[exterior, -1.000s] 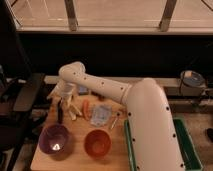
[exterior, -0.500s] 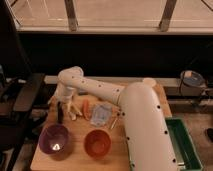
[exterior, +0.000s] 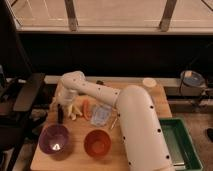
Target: Place brush in red bowl
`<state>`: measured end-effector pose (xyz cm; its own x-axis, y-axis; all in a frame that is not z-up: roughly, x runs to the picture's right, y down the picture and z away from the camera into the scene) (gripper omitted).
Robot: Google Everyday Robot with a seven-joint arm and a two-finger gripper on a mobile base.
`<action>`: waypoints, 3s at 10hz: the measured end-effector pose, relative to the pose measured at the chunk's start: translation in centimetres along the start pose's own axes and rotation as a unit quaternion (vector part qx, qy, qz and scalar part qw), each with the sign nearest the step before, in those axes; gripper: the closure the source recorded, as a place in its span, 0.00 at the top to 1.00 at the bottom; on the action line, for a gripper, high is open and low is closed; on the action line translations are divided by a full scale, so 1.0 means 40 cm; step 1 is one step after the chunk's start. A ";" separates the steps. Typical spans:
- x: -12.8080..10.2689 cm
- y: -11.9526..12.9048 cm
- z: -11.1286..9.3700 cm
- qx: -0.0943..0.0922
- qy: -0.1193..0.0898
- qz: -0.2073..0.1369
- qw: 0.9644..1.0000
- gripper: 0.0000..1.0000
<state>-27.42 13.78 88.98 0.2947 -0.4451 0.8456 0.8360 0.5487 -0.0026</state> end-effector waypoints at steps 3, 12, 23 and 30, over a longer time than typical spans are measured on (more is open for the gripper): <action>0.000 0.009 0.001 -0.006 -0.002 0.001 1.000 0.37; 0.005 0.016 0.026 -0.009 -0.008 0.008 1.000 0.00; -0.052 -0.047 -0.363 0.088 0.116 -0.036 0.989 0.00; -0.145 0.169 -0.631 0.150 0.190 0.001 0.970 0.00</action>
<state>-11.80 2.20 70.57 0.4937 -0.6414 0.5872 0.6795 0.7059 0.1998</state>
